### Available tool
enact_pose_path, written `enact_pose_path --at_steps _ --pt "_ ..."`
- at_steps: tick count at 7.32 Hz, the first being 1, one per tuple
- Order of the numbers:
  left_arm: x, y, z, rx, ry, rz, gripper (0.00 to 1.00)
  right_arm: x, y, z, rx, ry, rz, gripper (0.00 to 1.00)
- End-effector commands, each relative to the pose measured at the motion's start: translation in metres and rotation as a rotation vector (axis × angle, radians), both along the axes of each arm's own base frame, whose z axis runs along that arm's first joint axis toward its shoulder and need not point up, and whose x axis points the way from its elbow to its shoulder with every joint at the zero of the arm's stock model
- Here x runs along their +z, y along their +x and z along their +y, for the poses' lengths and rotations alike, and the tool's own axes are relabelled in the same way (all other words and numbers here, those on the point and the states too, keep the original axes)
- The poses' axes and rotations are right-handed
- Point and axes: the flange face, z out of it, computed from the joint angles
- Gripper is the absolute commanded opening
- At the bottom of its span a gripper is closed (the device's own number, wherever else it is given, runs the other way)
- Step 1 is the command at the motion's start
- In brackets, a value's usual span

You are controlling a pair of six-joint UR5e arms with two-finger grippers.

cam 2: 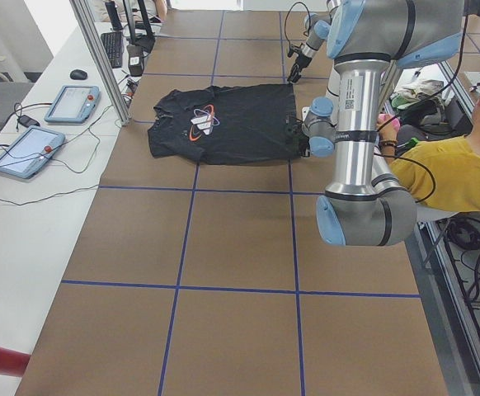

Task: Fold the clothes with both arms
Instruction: 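Grasp the hem corners with both grippers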

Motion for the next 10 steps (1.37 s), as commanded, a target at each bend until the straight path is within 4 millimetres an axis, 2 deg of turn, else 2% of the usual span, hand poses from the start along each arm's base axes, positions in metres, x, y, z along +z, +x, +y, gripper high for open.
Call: enact_pose_path --at_steps 1,4,10 --pt "-0.0002 0.0 0.0001 0.0 0.0 0.002 0.0 0.0039 -0.0016 0.0025 -0.005 0.002 0.008 0.49" --pt "-0.0002 0.0 0.0001 0.0 0.0 0.002 0.0 0.003 -0.002 0.0047 -0.001 -0.002 0.001 0.46" --pt "-0.0004 0.0 0.0001 0.0 0.0 0.003 0.0 0.0016 -0.003 0.008 -0.005 -0.005 -0.004 0.1"
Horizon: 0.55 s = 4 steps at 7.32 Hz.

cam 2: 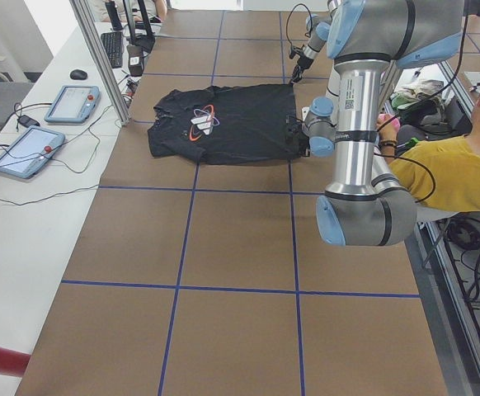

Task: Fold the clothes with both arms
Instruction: 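Grasp the hem corners with both grippers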

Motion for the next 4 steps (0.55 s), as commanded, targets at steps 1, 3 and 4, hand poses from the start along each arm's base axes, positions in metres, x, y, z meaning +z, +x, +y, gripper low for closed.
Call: enact_pose_path --at_steps 1,3,4 --pt "0.0 0.0 0.0 0.001 -0.001 0.001 0.0 -0.002 0.001 0.0 0.001 -0.001 -0.005 0.0" --pt "-0.002 0.0 0.0 0.003 -0.001 0.004 0.0 -0.012 0.004 -0.002 0.003 -0.004 -0.024 0.0" --pt "-0.008 -0.004 0.0 0.005 0.0 0.016 0.0 -0.028 0.011 -0.004 0.003 -0.009 -0.051 0.0"
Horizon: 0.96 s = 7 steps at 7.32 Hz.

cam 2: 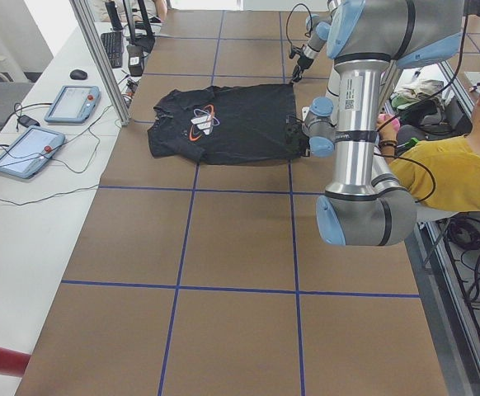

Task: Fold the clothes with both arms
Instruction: 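Grasp the hem corners with both grippers, then lift the hem with both grippers and carry it toward the collar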

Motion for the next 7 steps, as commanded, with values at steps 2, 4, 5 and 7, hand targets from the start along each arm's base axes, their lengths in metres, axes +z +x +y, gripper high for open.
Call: enact_pose_path --at_steps 2,4,5,7 --pt "-0.025 -0.022 -0.005 0.04 -0.022 0.052 0.0 -0.053 0.043 -0.009 -0.012 -0.02 -0.07 0.0" --pt "-0.049 -0.044 -0.016 0.055 -0.026 0.067 0.0 -0.104 0.083 -0.033 -0.033 -0.115 -0.057 0.0" --pt "-0.07 -0.07 -0.029 0.09 0.001 0.065 0.0 -0.118 0.099 -0.046 -0.052 -0.126 -0.067 0.0" --pt "-0.1 -0.126 -0.057 0.164 0.045 0.066 0.0 -0.144 0.129 -0.062 -0.133 -0.164 -0.108 0.0"
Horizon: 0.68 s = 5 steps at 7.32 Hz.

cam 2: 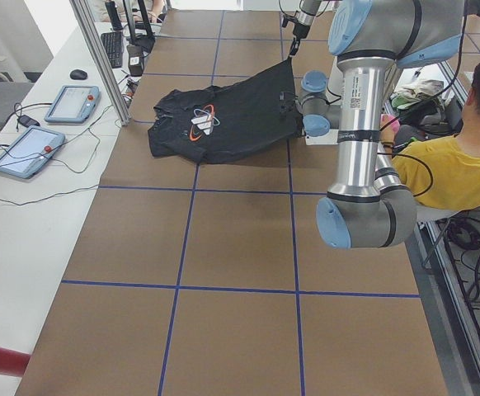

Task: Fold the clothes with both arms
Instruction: 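Lift the hem with both grippers and carry it toward the collar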

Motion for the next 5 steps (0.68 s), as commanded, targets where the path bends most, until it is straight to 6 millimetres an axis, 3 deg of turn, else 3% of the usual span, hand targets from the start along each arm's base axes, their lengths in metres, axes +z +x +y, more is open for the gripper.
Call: enact_pose_path --at_steps 1,3,4,5 --pt "-0.031 -0.06 -0.016 0.083 0.004 -0.006 0.0 -0.025 0.028 -0.005 -0.075 -0.046 -0.047 0.0" --pt "-0.051 -0.087 -0.003 0.102 0.014 0.035 0.0 -0.051 0.044 0.027 -0.219 -0.092 -0.05 0.0" --pt "-0.061 -0.091 0.019 0.167 0.007 0.041 0.0 -0.063 0.048 0.046 -0.289 -0.093 -0.056 0.0" --pt "-0.072 -0.101 0.03 0.19 0.007 0.057 0.0 -0.065 0.047 0.051 -0.302 -0.087 -0.06 0.0"
